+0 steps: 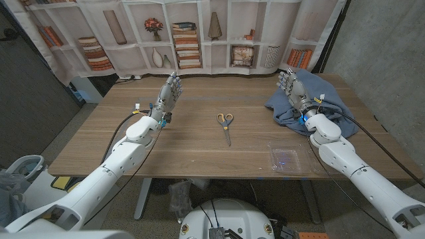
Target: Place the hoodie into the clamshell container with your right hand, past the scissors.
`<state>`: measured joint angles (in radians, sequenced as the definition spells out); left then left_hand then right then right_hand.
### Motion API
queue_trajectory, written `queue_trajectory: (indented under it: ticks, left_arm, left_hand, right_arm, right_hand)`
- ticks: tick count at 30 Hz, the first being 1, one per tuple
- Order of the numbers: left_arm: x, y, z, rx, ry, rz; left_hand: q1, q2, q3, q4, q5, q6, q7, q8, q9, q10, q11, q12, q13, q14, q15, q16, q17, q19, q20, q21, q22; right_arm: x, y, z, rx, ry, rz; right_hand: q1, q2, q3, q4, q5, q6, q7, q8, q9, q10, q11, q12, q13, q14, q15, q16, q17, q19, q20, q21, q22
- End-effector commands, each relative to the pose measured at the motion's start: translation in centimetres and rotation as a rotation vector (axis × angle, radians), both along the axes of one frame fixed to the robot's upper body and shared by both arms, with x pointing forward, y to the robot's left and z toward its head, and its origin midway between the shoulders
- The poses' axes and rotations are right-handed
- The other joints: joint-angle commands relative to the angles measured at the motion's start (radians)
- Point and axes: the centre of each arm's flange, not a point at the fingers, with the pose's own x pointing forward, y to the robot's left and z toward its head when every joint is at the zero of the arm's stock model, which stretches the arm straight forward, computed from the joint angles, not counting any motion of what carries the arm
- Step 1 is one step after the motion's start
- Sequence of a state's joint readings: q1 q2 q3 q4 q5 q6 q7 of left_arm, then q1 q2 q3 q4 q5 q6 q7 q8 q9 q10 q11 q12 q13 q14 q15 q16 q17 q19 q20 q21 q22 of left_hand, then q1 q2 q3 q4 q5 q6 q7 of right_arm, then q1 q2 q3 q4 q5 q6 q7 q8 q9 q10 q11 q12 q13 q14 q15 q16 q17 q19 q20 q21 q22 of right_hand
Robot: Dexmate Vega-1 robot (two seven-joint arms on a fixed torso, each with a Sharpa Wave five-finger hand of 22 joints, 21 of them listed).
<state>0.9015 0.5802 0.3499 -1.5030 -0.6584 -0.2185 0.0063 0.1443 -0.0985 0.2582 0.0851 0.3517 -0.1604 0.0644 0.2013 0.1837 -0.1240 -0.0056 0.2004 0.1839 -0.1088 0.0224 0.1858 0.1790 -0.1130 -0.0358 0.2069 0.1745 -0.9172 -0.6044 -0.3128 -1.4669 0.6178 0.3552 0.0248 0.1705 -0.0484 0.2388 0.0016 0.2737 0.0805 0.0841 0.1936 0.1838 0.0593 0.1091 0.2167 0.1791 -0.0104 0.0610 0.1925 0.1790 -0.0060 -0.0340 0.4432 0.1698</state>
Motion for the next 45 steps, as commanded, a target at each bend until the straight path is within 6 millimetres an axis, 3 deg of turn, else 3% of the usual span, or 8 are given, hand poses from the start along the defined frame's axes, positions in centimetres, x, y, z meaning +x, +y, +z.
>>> queue_trajectory:
  ticks: [1, 31, 40, 45]
  left_arm:
    - [0.0, -0.2, 0.3, 0.010, -0.009, -0.007]
    - [1.0, -1.0, 1.0, 0.010, -0.022, -0.035]
    - [1.3, -1.0, 0.7, -0.011, -0.017, -0.072]
    - [1.3, -1.0, 0.8, -0.007, -0.017, -0.070]
  left_hand:
    - [0.011, 0.003, 0.003, -0.007, 0.006, 0.009, -0.003, 0.003, 0.002, 0.004, 0.002, 0.007, 0.003, 0.003, -0.001, 0.006, 0.003, -0.009, -0.015, -0.003, 0.004]
    - [0.017, 0.007, -0.003, -0.009, 0.009, 0.015, -0.003, 0.002, 0.002, 0.006, 0.000, 0.005, 0.002, 0.003, -0.002, 0.004, 0.003, -0.012, -0.017, -0.006, 0.005]
    - [0.018, 0.008, -0.004, -0.009, 0.009, 0.016, -0.003, 0.001, 0.002, 0.006, 0.001, 0.005, 0.002, 0.002, -0.002, 0.003, 0.003, -0.012, -0.018, -0.006, 0.005]
    - [0.022, 0.010, -0.007, -0.010, 0.010, 0.021, 0.000, 0.001, 0.002, 0.010, 0.005, 0.005, 0.002, 0.005, 0.001, 0.004, 0.003, -0.002, -0.049, -0.003, 0.005]
  right_arm:
    - [-1.3, -0.8, 0.6, -0.008, -0.039, -0.031]
    - [-2.8, -2.4, 1.3, -0.033, -0.098, -0.119]
    - [-3.2, -2.6, 1.7, -0.051, -0.141, -0.161]
    - [-3.2, -2.8, 1.8, -0.056, -0.150, -0.175]
  right_hand:
    - [0.013, 0.003, 0.002, -0.004, -0.004, 0.010, 0.002, 0.005, 0.003, 0.005, 0.004, 0.002, 0.006, 0.006, 0.003, 0.004, 0.005, 0.008, -0.001, -0.002, 0.004]
    - [0.016, 0.006, 0.000, -0.008, -0.007, 0.017, 0.000, 0.006, 0.003, 0.011, 0.002, 0.002, 0.006, 0.010, 0.000, 0.003, 0.005, 0.018, -0.004, -0.012, 0.004]
    - [0.018, 0.009, -0.001, -0.012, -0.009, 0.033, -0.003, 0.010, 0.003, 0.040, 0.001, 0.011, 0.006, 0.029, -0.009, 0.008, 0.005, 0.036, -0.007, -0.017, 0.005]
    - [0.022, 0.010, 0.000, -0.014, -0.009, 0.043, -0.007, 0.013, 0.003, 0.051, -0.002, 0.014, 0.006, 0.038, -0.013, 0.010, 0.005, 0.044, -0.009, -0.018, 0.005]
